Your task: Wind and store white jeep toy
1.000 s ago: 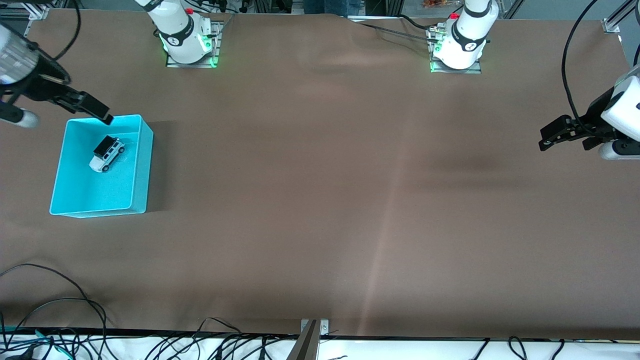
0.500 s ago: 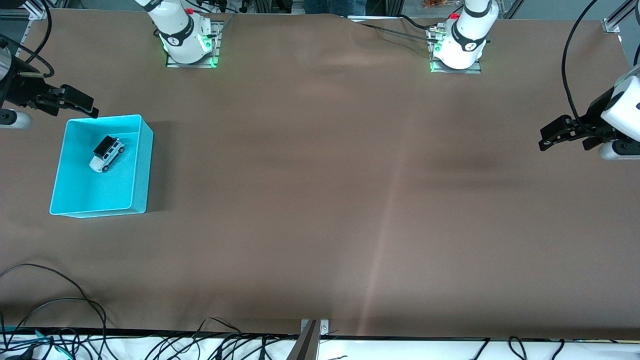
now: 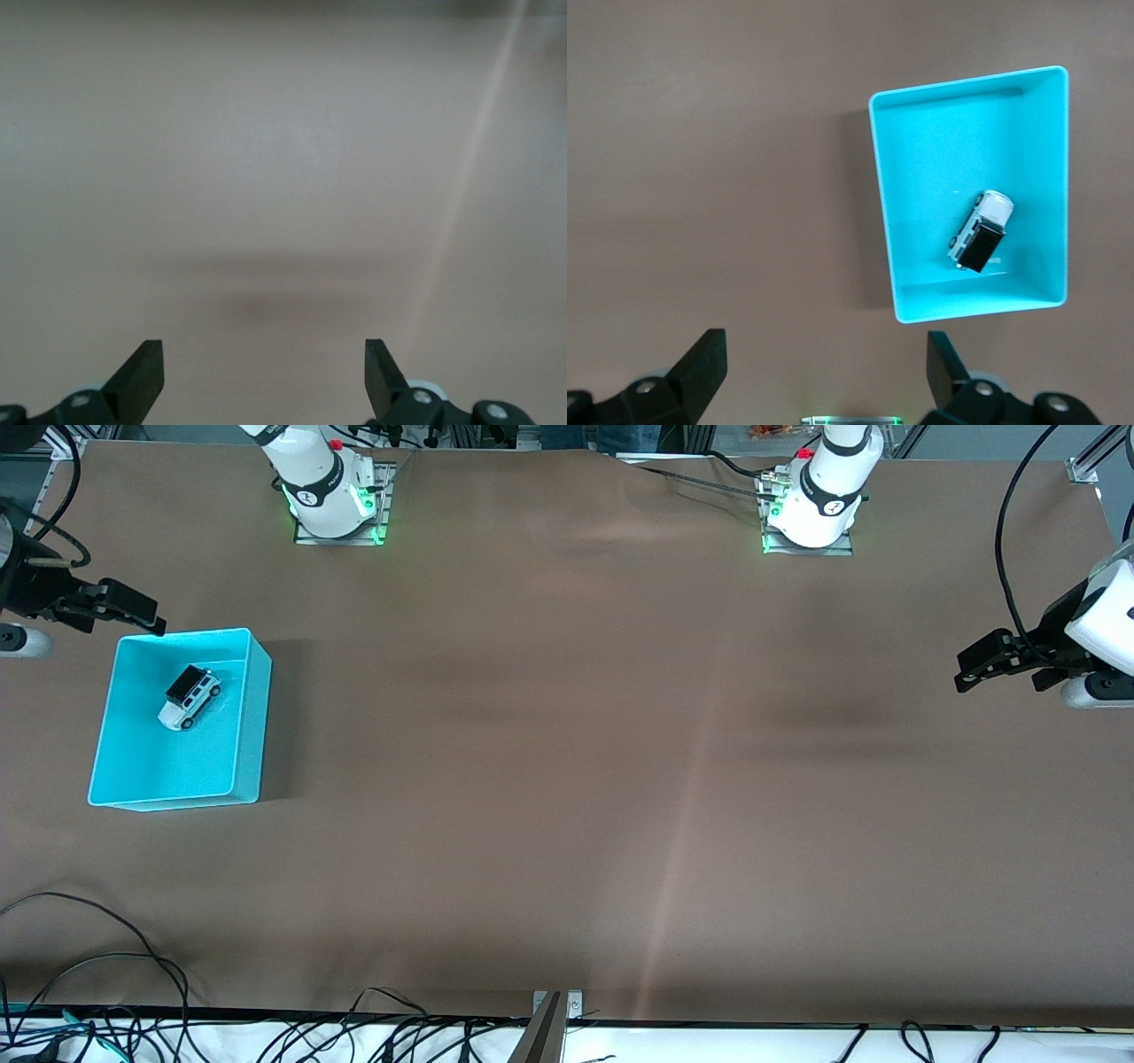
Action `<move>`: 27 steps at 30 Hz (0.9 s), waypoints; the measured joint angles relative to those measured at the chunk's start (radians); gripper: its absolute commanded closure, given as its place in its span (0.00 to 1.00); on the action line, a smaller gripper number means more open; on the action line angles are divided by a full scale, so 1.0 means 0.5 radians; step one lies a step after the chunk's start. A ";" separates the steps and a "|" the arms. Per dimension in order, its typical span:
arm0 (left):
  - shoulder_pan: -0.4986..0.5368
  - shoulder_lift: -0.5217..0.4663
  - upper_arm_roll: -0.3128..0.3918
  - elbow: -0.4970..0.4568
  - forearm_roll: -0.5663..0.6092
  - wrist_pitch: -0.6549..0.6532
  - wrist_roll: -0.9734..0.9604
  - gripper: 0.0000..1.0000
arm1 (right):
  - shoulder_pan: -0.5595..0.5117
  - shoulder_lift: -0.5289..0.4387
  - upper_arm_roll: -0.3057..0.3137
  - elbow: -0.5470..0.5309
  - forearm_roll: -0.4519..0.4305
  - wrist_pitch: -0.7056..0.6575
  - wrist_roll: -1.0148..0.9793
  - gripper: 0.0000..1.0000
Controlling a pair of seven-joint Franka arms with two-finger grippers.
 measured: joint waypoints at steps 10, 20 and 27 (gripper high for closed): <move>0.000 0.000 0.000 0.000 0.000 0.000 0.000 0.00 | 0.008 0.034 -0.125 0.024 -0.016 0.000 -0.142 0.00; 0.000 0.000 0.000 0.000 0.000 0.000 0.000 0.00 | 0.037 0.036 -0.125 0.054 -0.016 -0.002 -0.142 0.00; 0.000 0.000 0.000 0.000 0.000 0.000 0.000 0.00 | 0.037 0.037 -0.130 0.060 -0.016 -0.002 -0.142 0.00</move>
